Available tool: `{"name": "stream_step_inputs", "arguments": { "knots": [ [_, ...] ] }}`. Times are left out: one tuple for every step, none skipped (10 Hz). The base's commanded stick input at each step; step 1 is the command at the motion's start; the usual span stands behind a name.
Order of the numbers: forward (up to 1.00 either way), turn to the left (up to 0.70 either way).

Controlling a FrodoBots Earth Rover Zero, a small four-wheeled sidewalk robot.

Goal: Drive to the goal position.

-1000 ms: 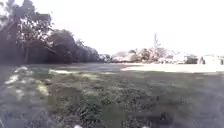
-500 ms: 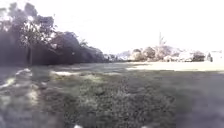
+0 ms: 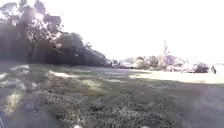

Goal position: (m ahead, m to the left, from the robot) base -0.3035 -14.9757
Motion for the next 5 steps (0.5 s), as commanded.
{"name": "stream_step_inputs", "arguments": {
  "knots": [
    [1.0,0.0],
    [1.0,0.0],
    [1.0,0.0],
    [1.0,0.0],
    [1.0,0.0]
  ]
}}
